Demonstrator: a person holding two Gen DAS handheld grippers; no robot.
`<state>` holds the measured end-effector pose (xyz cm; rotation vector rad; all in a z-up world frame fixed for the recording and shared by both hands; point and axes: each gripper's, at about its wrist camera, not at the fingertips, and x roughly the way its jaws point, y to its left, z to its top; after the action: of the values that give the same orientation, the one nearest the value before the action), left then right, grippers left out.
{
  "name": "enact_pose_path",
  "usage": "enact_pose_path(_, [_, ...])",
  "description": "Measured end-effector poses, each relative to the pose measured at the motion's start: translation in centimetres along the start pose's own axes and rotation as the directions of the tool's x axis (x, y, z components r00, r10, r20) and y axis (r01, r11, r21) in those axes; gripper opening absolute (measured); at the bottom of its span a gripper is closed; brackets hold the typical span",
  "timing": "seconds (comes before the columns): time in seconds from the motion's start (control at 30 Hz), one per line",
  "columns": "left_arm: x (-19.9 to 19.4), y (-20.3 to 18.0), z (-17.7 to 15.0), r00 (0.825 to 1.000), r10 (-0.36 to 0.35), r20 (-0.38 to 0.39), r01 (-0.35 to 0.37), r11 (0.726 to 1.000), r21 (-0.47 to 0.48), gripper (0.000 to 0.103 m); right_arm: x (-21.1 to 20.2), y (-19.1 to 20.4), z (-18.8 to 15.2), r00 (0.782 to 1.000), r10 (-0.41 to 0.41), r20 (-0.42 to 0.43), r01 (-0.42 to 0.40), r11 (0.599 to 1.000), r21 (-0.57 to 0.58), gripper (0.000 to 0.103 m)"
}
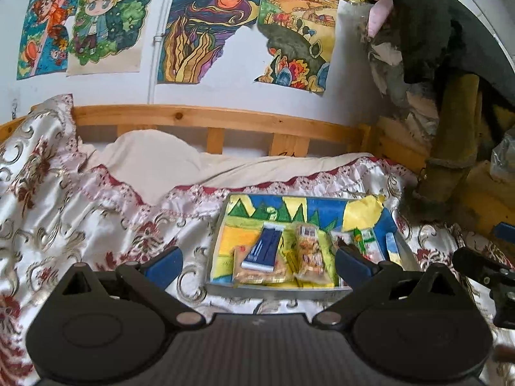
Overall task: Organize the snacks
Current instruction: 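Pull both tools back from the tray toward the remaining snack packs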
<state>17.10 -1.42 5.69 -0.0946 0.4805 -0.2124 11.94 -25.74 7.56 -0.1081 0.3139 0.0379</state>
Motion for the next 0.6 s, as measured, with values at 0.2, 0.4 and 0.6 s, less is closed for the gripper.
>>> enact_pose_path(0.2, [-1.5,0.5,-1.6,1.000,0.007,-0.030,-0.006,0.999,0.033,0.103,-1.9,0.6,-1.4,0.997,-0.063,-0.037,0.064,0.998,0.028,0.102])
enact_pose_path(0.4, [-2.5,0.9,-3.1,0.998,0.010,-0.065,-0.009,1.000,0.027,0.103,-3.2,0.7,-2.5,0.992,-0.094,-0.079,0.098,0.994,0.054,0.102])
enact_pose_path(0.6, [-3.1,1.3,-5.1,0.993,0.007,-0.115,-0.012,0.999,-0.043,0.103,-4.6,0.4,-3.9,0.985,-0.114,-0.128,0.126,0.989,0.083,0.102])
